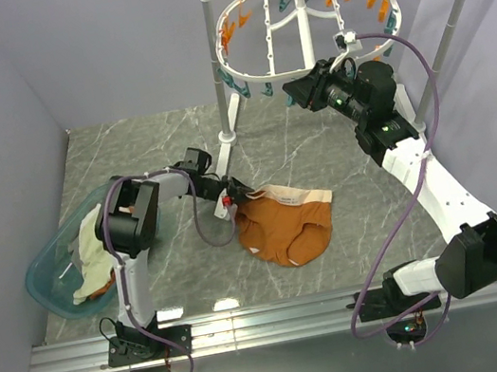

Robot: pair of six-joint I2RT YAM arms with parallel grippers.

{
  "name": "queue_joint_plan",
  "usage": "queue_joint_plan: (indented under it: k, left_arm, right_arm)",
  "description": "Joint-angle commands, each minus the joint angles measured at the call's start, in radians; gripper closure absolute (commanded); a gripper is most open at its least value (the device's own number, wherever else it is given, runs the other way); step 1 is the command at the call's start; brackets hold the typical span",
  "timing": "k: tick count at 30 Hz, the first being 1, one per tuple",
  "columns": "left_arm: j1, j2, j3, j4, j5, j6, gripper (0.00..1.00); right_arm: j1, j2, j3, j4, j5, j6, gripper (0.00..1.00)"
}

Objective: Clip the underwear to the hanger

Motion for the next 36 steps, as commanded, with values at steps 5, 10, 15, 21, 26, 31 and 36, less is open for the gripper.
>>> queue_joint_plan:
  k: [5, 10, 15, 21, 26, 31, 36]
  left_arm:
    - [-0.010, 0.025, 0.065, -0.091, 0.054, 0.153, 0.69]
    - [-0.022, 0.017, 0.096, -0.134, 0.048, 0.088, 0.93]
    - [-0.022, -0.119, 0.073, -0.145, 0.086, -0.062, 1.00]
    - [-0.028, -0.283, 0.082, -0.119, 0.140, -0.316, 1.00]
    - [-0.046, -0.392, 0.035, 0.198, 0.114, -0.648, 1.00]
    - [-0.079, -0.393, 0.123, 0.280, 0.057, -1.036, 1.00]
    - [-0.108, -0.366, 0.229, 0.368, -0.087, -1.611, 1.00]
  right_arm:
    - [0.000, -0.004, 0.019, 0.014, -0.038, -0.016, 1.00]
    - [0.000, -0.007, 0.011, 0.021, -0.041, -0.015, 1.00]
    - [-0.002, -0.016, 0.002, 0.044, -0.073, -0.022, 1.00]
    - [-0.002, -0.027, -0.059, 0.135, -0.154, -0.041, 1.00]
    - [0.000, -0.019, -0.081, 0.210, -0.206, -0.033, 1.00]
    - [-0.002, -0.015, -0.093, 0.262, -0.219, -0.005, 1.00]
    - [0.001, -0.018, -0.106, 0.304, -0.222, 0.022, 1.00]
